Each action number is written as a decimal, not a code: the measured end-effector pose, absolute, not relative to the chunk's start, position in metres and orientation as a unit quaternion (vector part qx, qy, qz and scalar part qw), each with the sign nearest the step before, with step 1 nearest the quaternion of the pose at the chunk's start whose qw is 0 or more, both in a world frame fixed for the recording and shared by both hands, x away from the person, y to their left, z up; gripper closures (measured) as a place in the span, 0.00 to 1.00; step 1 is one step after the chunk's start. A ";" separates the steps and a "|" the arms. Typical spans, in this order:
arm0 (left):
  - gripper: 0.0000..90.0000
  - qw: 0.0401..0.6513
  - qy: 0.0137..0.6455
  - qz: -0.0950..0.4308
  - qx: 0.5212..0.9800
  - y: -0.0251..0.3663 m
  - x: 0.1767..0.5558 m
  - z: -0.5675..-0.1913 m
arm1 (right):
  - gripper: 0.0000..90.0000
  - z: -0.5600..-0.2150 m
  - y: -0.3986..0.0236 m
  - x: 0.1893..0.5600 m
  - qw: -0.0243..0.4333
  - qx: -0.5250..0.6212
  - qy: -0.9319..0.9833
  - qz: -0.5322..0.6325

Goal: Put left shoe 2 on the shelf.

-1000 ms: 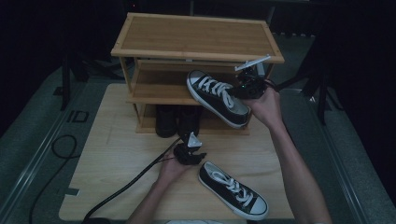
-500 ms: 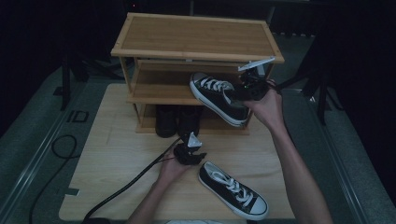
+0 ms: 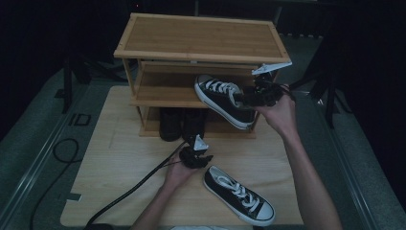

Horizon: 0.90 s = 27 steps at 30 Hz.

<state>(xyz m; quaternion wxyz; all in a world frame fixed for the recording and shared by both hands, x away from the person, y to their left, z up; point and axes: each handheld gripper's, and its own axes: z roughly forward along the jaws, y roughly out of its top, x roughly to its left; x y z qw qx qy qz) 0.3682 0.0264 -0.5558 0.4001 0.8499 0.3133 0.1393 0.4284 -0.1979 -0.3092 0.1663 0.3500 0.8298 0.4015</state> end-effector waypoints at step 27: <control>0.99 0.408 0.360 0.173 0.821 0.005 0.407 -0.530 | 0.77 -0.307 -0.244 0.401 0.231 0.372 0.798 0.414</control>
